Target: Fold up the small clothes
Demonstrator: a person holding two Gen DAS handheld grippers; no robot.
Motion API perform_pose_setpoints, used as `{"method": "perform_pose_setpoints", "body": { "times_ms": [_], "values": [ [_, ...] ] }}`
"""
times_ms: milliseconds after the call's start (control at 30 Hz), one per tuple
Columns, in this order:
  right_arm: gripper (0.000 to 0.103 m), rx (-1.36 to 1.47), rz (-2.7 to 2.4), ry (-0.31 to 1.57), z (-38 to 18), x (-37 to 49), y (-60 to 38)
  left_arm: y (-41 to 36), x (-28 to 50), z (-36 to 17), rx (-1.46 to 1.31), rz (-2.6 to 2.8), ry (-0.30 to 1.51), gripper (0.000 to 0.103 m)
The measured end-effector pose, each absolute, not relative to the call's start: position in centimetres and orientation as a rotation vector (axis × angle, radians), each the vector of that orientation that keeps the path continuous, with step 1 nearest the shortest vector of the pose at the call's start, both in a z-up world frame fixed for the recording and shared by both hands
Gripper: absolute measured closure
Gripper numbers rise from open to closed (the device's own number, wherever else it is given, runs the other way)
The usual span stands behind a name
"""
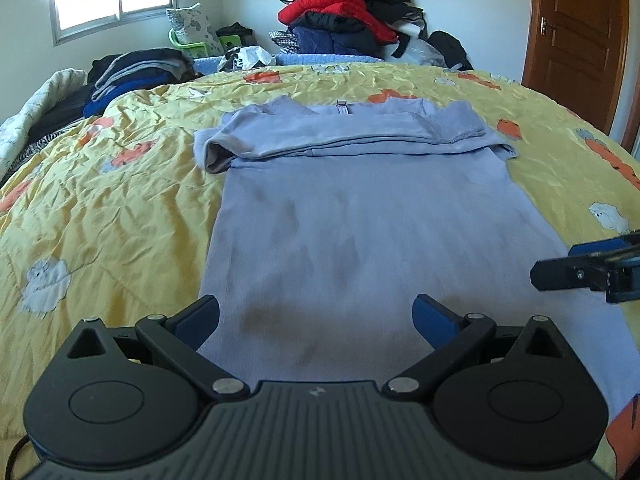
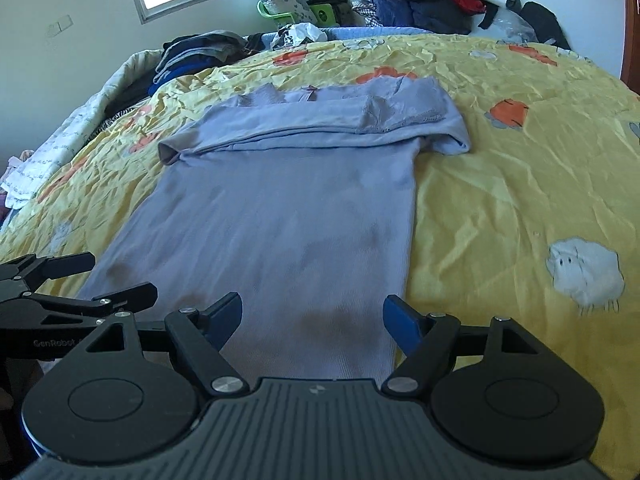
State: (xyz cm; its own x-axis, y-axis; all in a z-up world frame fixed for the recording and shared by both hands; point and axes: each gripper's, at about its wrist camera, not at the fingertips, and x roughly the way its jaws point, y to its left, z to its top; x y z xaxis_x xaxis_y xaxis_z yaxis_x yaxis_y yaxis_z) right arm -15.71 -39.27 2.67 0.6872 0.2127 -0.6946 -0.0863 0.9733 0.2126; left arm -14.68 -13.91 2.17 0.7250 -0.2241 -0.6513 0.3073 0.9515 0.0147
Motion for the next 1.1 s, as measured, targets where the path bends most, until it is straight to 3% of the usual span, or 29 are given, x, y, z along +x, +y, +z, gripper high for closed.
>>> {"method": "perform_pose_setpoints", "body": {
  "times_ms": [667,1100],
  "values": [
    [0.023,0.201,0.200,0.805,2.2,-19.5,-39.2,-11.4,-17.9,1.6,0.058,-0.260,0.738,0.000],
    [0.021,0.291,0.262,0.877,1.9,-20.2,-42.0,-6.7,-16.5,1.7,-0.202,-0.326,0.843,0.000]
  ]
}}
